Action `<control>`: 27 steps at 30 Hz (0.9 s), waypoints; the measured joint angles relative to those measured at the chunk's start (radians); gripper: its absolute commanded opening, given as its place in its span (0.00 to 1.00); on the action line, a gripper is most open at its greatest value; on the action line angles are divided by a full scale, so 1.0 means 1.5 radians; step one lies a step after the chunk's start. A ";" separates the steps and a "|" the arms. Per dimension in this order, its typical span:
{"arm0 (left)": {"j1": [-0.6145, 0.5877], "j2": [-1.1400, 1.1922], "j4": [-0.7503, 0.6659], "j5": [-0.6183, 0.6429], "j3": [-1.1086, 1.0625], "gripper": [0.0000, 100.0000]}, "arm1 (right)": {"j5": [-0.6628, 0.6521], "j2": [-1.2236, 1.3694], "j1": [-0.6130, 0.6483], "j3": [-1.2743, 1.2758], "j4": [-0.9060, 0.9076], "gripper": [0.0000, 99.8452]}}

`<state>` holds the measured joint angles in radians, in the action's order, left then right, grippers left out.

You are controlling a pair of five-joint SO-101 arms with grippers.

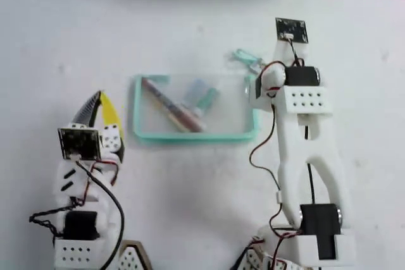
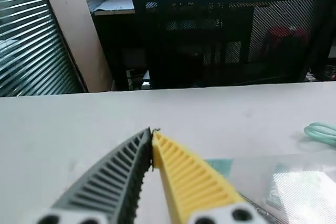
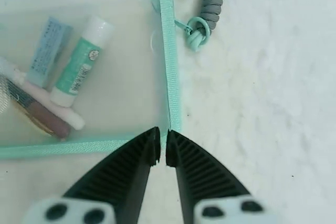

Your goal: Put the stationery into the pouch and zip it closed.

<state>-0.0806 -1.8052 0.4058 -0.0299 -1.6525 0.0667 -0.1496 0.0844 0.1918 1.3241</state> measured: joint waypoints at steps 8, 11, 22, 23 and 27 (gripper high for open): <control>0.001 -0.001 0.000 0.000 -0.001 0.02 | 0.000 -0.124 0.002 0.054 0.002 0.02; 0.001 -0.001 0.000 0.000 -0.001 0.02 | 0.000 -0.185 0.002 0.092 -0.001 0.02; 0.007 -0.001 0.000 0.000 -0.001 0.02 | 0.000 -0.429 0.002 0.354 -0.197 0.02; 0.011 -0.001 0.000 0.000 -0.001 0.02 | 0.000 -0.455 0.002 0.383 -0.222 0.02; 0.028 -0.001 0.000 -0.021 -0.012 0.02 | 0.000 -0.576 0.002 0.509 -0.323 0.02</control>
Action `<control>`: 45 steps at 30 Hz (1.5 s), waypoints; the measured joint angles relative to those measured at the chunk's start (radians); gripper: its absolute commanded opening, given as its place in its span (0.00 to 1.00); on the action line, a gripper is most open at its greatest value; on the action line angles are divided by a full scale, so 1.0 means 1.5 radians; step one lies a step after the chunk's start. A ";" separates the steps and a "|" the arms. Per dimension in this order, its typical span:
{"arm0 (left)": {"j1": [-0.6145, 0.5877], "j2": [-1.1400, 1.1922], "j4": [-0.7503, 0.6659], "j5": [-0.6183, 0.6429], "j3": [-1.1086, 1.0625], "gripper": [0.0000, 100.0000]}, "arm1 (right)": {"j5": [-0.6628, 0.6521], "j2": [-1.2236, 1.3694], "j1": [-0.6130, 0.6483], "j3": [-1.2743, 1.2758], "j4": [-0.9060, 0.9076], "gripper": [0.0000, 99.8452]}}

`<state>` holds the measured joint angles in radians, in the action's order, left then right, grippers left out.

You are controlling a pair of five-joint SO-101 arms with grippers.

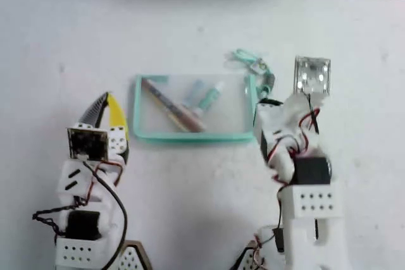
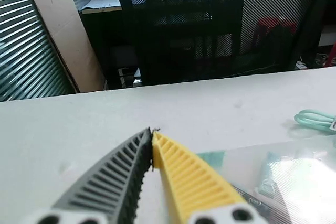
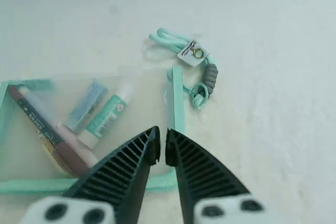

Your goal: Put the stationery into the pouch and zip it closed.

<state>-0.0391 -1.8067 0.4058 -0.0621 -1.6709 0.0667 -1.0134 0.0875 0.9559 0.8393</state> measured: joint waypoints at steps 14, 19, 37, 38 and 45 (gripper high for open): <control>0.012 0.000 0.000 -0.020 0.000 0.02 | 0.000 -0.503 0.006 0.406 -0.230 0.02; 0.012 0.000 0.000 -0.020 0.000 0.02 | 0.000 -0.487 0.006 0.416 -0.281 0.02; 0.012 0.000 0.000 -0.024 0.000 0.03 | 0.001 -0.512 0.078 0.484 -0.328 0.02; 0.012 0.000 0.000 -0.034 0.000 0.02 | 0.001 -0.512 0.078 0.484 -0.316 0.02; 0.012 0.000 0.075 -0.198 -0.016 0.03 | 0.001 -0.512 0.078 0.484 -0.132 0.02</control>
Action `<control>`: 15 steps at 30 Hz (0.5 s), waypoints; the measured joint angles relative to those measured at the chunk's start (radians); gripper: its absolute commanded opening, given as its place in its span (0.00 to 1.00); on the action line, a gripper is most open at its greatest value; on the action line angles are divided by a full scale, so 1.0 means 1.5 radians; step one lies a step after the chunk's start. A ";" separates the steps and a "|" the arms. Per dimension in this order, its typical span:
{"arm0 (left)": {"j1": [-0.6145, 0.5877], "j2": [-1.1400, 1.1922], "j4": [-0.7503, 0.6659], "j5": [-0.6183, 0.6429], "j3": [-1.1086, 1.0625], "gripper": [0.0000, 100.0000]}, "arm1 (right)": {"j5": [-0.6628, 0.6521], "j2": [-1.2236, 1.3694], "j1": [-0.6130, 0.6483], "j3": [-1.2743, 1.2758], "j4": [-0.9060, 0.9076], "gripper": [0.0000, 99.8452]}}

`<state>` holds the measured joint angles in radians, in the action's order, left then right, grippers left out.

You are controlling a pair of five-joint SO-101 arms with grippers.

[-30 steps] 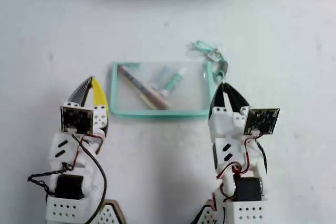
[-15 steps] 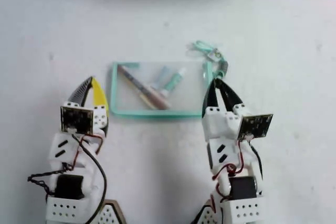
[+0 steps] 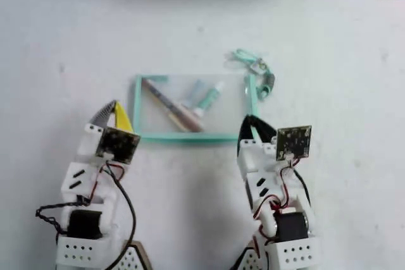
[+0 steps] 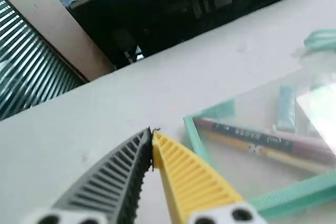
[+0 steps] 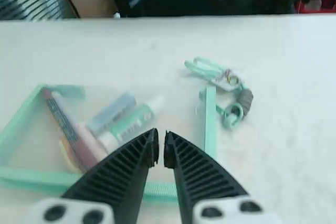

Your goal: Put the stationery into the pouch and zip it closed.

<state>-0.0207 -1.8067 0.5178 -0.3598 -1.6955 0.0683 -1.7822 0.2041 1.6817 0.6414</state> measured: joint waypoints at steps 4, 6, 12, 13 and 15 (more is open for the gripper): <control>0.000 0.000 0.089 0.016 0.000 0.03 | 0.000 0.000 0.000 0.000 0.100 0.02; 0.000 0.000 0.133 0.054 0.000 0.03 | 0.000 0.000 0.000 0.000 0.133 0.02; 0.000 0.000 0.266 0.110 0.000 0.03 | 0.000 0.000 0.001 0.000 0.224 0.02; 0.000 0.000 0.286 0.111 0.000 0.03 | 0.000 0.000 0.001 0.000 0.239 0.02; 0.000 0.000 0.328 0.113 0.000 0.03 | 0.000 0.000 0.001 0.000 0.268 0.02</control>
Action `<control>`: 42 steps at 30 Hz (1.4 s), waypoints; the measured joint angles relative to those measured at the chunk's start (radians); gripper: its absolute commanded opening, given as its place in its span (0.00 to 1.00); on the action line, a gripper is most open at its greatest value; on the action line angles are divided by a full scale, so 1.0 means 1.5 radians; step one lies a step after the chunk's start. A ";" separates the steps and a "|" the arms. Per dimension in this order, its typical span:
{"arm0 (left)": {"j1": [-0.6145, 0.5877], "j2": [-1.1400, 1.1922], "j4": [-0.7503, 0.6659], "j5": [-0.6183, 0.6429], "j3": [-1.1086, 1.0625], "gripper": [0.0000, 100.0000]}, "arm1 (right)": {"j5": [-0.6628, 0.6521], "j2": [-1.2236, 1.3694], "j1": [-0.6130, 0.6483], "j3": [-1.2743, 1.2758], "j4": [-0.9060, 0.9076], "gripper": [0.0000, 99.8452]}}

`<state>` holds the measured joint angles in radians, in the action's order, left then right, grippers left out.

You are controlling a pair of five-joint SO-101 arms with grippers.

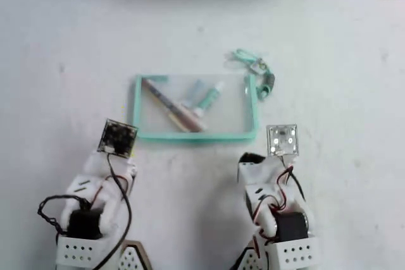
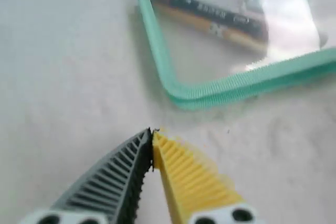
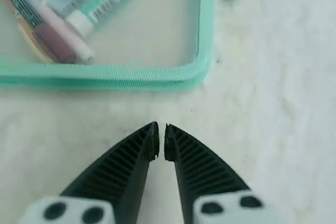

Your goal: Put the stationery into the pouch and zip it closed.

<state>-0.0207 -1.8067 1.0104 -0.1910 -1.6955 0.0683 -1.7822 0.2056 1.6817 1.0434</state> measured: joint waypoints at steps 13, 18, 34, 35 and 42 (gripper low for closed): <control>0.000 0.000 0.125 0.005 0.000 0.03 | 0.000 -0.004 0.000 0.000 0.075 0.02; 0.000 0.000 0.174 0.005 0.000 0.02 | 0.000 -0.004 0.000 0.000 0.098 0.02; 0.000 -0.001 0.178 0.005 0.000 0.02 | -0.161 -0.004 0.001 0.000 0.144 0.02; 0.000 -0.001 0.178 0.005 0.000 0.02 | -0.163 -0.004 0.001 0.000 0.144 0.02; 0.000 -0.001 0.178 0.005 0.000 0.02 | -0.166 -0.004 0.000 0.000 0.144 0.02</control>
<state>-0.0207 -1.8082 1.2774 -0.1834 -1.6955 -0.1803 -1.7883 0.2056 1.6817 1.2597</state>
